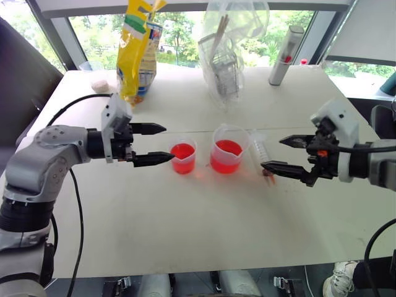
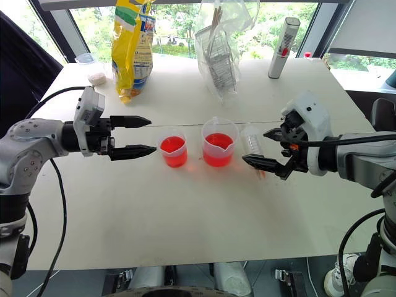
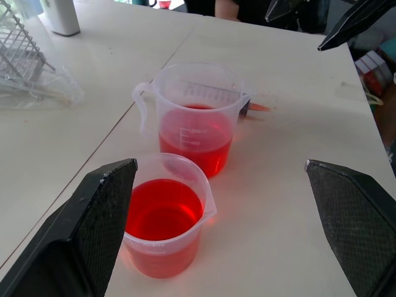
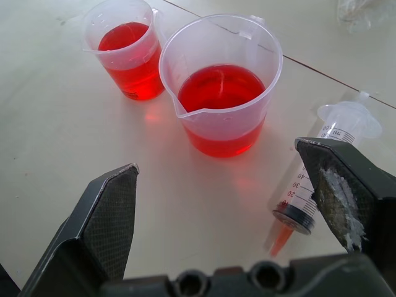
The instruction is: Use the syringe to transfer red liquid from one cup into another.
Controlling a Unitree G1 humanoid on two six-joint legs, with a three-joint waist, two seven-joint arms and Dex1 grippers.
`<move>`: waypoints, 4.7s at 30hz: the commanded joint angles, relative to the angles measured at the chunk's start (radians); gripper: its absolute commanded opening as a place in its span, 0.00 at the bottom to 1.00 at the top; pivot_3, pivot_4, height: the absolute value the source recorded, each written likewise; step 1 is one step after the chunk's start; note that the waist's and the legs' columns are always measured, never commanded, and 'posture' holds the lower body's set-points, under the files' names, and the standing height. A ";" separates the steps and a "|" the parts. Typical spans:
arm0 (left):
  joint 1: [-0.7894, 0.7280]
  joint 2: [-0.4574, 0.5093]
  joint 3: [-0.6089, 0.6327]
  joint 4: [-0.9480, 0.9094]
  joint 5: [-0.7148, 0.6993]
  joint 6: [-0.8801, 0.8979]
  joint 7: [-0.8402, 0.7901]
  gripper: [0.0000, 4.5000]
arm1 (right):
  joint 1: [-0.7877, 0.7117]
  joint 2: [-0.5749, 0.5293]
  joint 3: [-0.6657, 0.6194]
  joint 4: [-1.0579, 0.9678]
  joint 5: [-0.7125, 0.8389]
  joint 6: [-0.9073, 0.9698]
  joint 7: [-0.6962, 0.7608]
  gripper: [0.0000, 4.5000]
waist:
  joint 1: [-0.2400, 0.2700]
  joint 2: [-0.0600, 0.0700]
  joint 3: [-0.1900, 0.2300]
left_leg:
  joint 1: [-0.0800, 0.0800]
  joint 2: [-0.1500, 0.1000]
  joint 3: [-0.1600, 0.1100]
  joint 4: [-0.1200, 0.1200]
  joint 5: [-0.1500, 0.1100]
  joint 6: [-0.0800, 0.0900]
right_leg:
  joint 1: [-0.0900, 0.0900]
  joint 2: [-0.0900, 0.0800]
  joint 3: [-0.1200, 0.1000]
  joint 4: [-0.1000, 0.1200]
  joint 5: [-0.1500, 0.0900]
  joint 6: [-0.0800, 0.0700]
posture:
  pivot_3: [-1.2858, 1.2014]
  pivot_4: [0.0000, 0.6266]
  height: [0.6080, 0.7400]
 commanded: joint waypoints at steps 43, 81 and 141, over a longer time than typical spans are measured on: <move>-0.034 -0.127 -0.045 0.018 0.074 -0.138 0.043 1.00 | -0.701 0.243 0.811 1.395 -0.521 -0.207 0.127 0.99 | 0.000 0.001 0.000 | -0.001 0.000 0.003 0.000 0.000 0.001 | -0.003 0.001 0.001 0.001 0.000 0.000 | 0.52 0.24 0.99; -0.285 -0.192 -0.125 0.289 0.162 -0.252 -0.075 1.00 | -0.451 0.454 0.127 0.526 -0.676 -0.453 -0.117 0.31 | -0.003 0.003 0.000 | 0.001 0.000 0.003 0.001 0.000 0.000 | -0.002 0.003 -0.001 0.006 0.001 0.000 | 0.52 0.24 0.99; -0.664 -0.521 -0.089 0.833 0.242 -0.306 -0.092 0.22 | 0.128 0.696 0.397 0.451 -0.579 -1.051 -0.178 0.31 | -0.001 0.001 -0.001 | 0.003 -0.001 0.002 0.003 0.000 0.000 | 0.003 0.003 -0.001 0.005 0.000 0.000 | 0.52 0.24 0.99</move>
